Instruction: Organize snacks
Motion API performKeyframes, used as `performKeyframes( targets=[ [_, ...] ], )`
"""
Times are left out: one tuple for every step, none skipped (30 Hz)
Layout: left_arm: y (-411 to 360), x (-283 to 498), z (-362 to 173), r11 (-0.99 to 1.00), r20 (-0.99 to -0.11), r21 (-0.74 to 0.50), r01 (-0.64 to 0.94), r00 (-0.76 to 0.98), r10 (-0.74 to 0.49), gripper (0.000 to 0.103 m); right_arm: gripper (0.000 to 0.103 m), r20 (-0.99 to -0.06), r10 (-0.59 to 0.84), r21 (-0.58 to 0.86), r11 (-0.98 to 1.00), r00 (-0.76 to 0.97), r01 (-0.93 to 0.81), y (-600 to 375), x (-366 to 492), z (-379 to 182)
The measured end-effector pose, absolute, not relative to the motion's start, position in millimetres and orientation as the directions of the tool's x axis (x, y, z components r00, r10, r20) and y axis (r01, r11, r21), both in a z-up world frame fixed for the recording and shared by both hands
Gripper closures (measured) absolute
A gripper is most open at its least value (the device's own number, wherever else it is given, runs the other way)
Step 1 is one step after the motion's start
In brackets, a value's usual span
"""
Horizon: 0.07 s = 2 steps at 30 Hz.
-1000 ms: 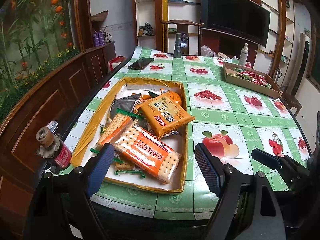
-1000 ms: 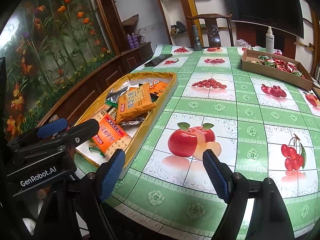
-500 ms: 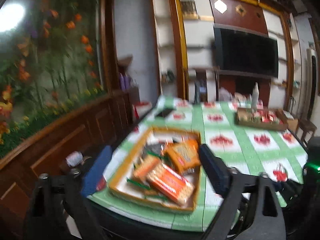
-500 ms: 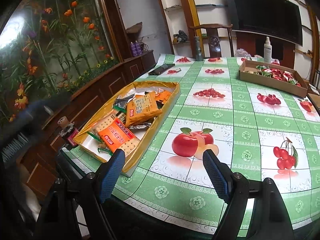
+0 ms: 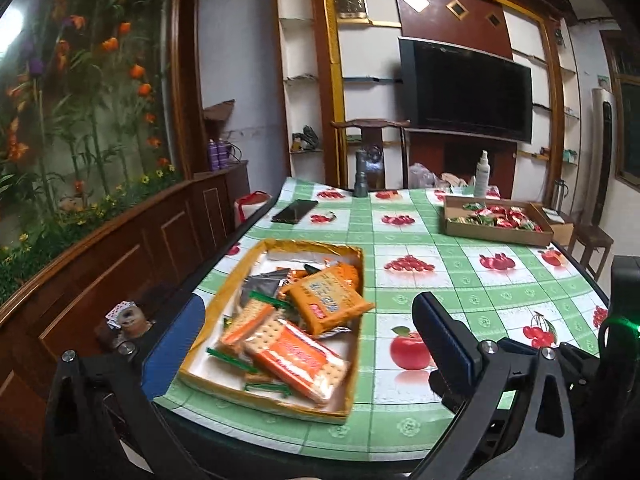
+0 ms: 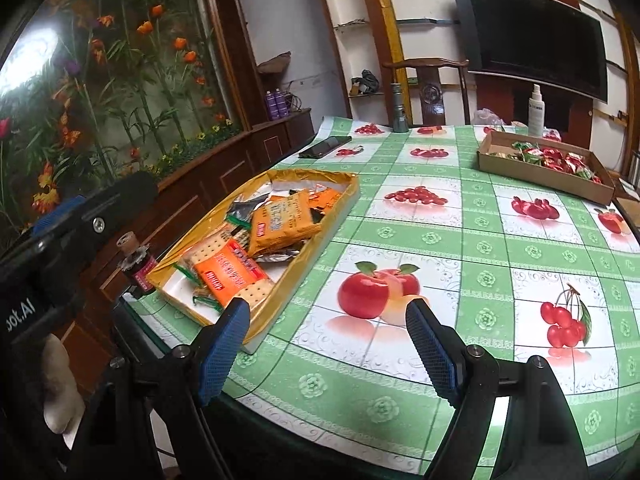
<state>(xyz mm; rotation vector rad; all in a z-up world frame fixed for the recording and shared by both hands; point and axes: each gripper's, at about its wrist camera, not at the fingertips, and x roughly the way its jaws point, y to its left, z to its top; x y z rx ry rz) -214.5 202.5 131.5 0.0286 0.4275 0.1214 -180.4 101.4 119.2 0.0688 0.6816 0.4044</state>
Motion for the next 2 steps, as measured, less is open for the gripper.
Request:
performKeyframes(
  targets=[
    [197.4, -209.6, 131.3, 0.993, -0.43, 0.059, -0.103, 0.895, 0.118, 0.0, 0.021, -0.598, 0.382, 0.198, 0.922, 0.704, -0.332, 97.2, -178.5, 119.2],
    [194.1, -206.3, 130.1, 0.994, -0.445, 0.06, -0.093, 0.889, 0.11, 0.0, 0.021, -0.599, 0.378, 0.206, 0.925, 0.706, -0.32, 91.2, -175.9, 119.3]
  ],
)
